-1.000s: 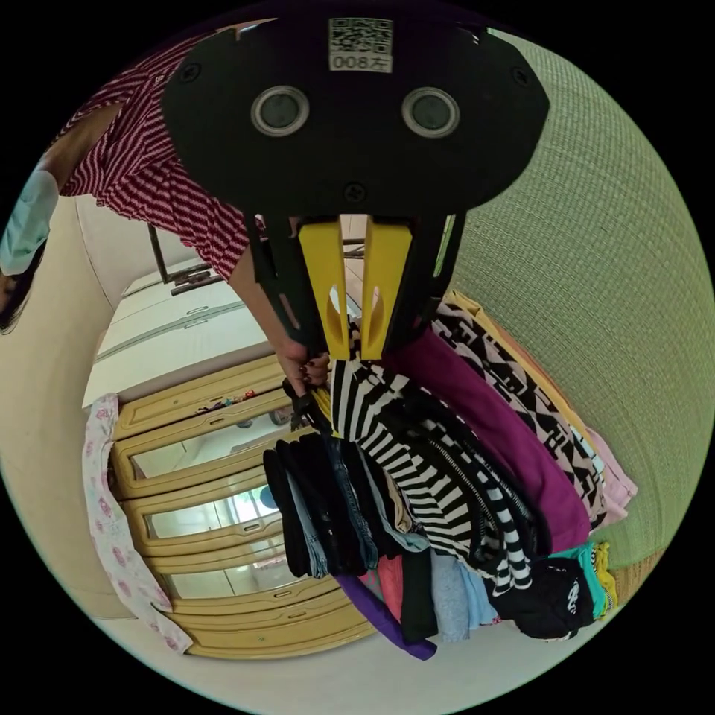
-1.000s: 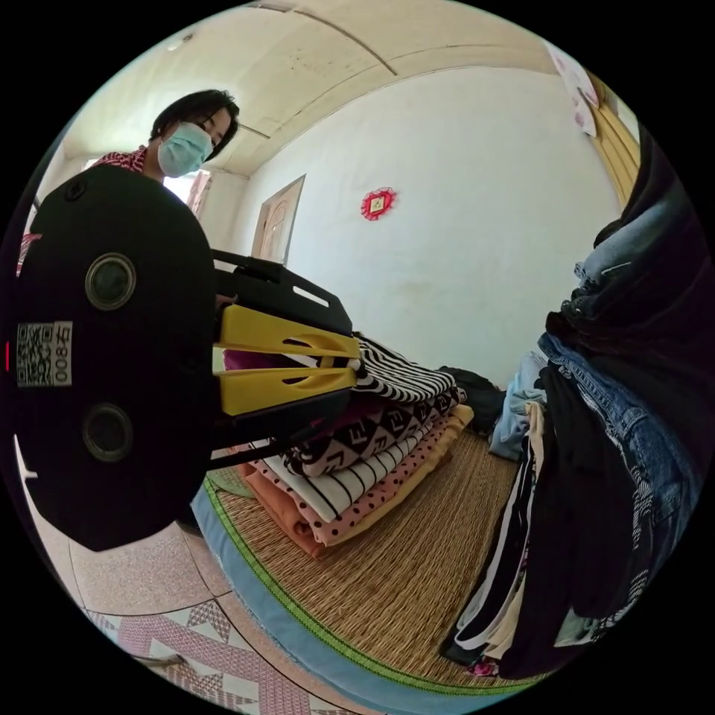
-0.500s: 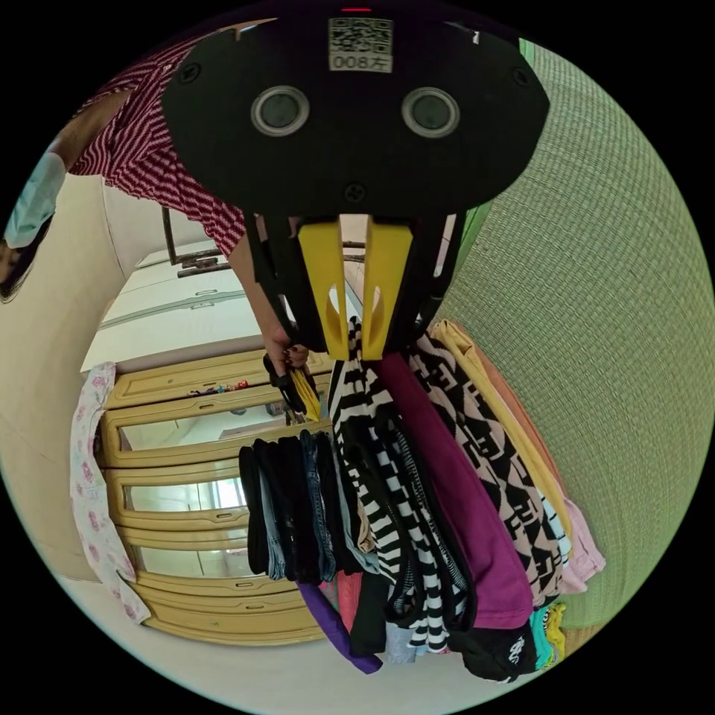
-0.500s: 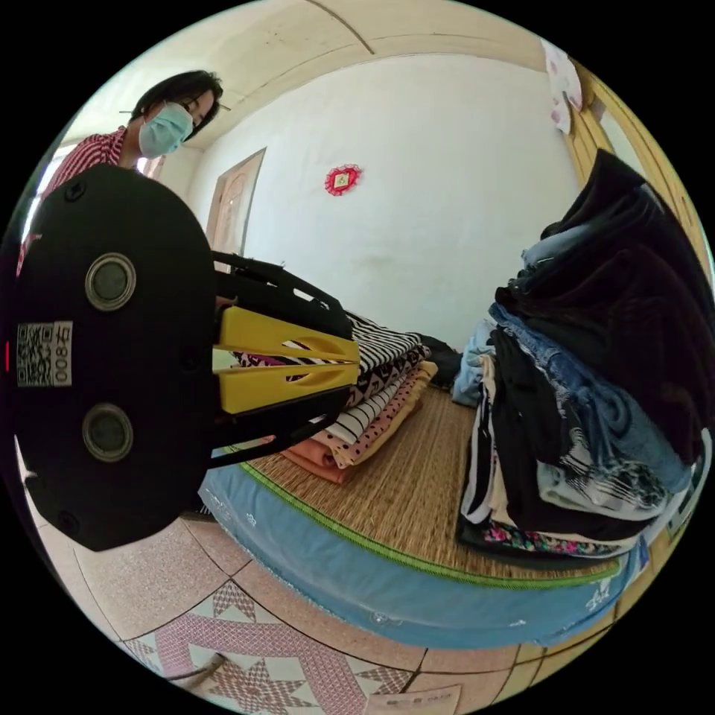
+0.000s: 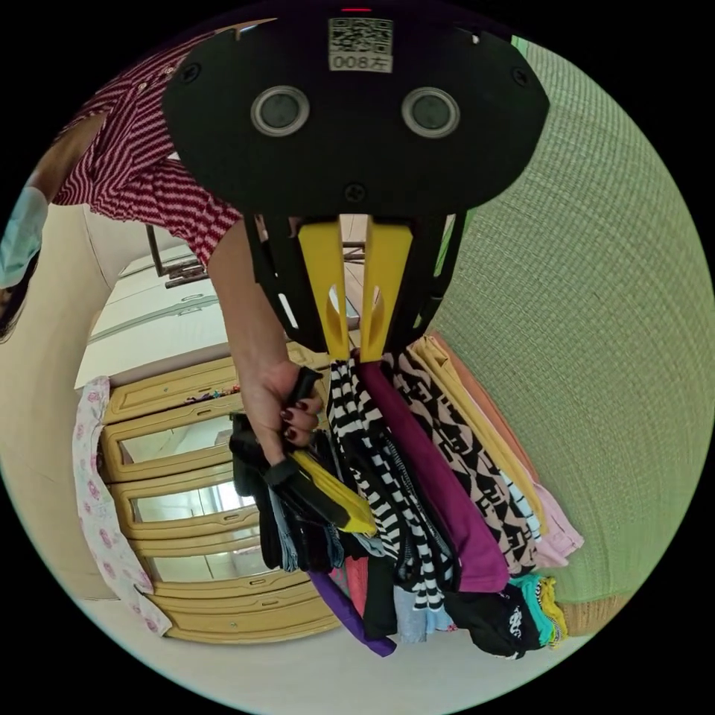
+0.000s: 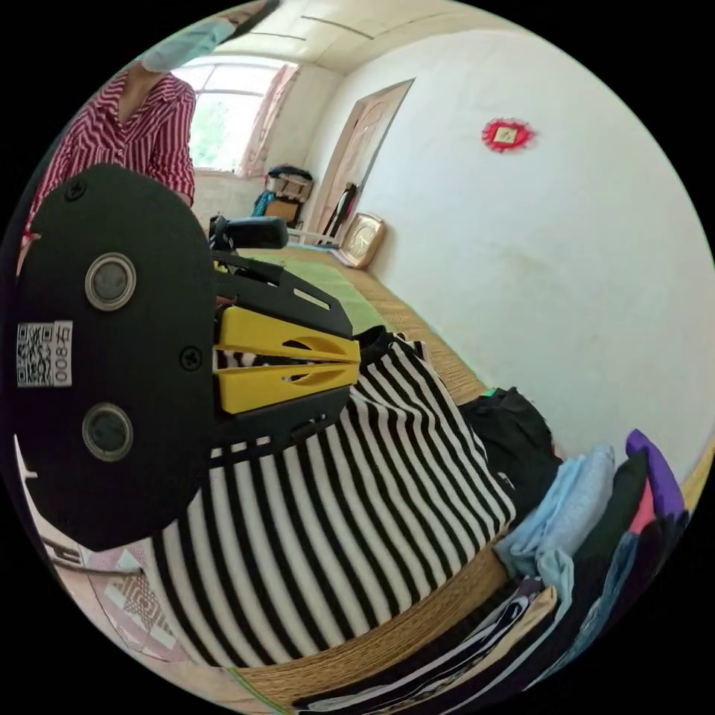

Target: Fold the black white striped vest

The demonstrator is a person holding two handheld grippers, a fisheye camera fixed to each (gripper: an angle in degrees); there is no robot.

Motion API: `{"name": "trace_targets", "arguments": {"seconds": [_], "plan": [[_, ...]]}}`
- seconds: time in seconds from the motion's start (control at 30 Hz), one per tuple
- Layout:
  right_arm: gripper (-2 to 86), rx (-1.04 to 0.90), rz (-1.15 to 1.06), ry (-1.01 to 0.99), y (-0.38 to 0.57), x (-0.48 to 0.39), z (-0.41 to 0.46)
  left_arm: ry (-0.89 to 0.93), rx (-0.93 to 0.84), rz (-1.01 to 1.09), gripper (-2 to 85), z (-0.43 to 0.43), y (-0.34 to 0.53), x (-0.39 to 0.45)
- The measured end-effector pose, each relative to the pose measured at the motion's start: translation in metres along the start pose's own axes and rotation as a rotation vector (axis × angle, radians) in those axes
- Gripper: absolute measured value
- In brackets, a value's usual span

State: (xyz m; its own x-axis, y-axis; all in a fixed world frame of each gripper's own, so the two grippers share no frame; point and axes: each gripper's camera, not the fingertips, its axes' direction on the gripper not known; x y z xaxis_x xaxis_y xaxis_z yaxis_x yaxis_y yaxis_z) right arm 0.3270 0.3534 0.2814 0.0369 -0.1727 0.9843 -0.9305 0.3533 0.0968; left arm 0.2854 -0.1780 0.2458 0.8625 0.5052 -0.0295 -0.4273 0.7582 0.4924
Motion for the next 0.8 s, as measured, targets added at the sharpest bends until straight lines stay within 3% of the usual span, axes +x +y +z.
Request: {"name": "trace_targets", "arguments": {"seconds": [0.17, 0.5, 0.8], "plan": [[0.0, -0.073, -0.035, 0.112, 0.003, -0.020, 0.061, -0.012, 0.024, -0.027, 2.4, -0.037, 0.021, -0.018], [0.1, -0.104, -0.052, 0.019, 0.034, -0.035, 0.117, 0.006, 0.047, -0.053, 2.2, -0.076, 0.043, -0.033], [0.0, -0.008, -0.068, 0.077, 0.113, -0.041, 0.104, -0.029, 0.083, -0.072, 2.3, -0.126, 0.069, -0.043]]}}
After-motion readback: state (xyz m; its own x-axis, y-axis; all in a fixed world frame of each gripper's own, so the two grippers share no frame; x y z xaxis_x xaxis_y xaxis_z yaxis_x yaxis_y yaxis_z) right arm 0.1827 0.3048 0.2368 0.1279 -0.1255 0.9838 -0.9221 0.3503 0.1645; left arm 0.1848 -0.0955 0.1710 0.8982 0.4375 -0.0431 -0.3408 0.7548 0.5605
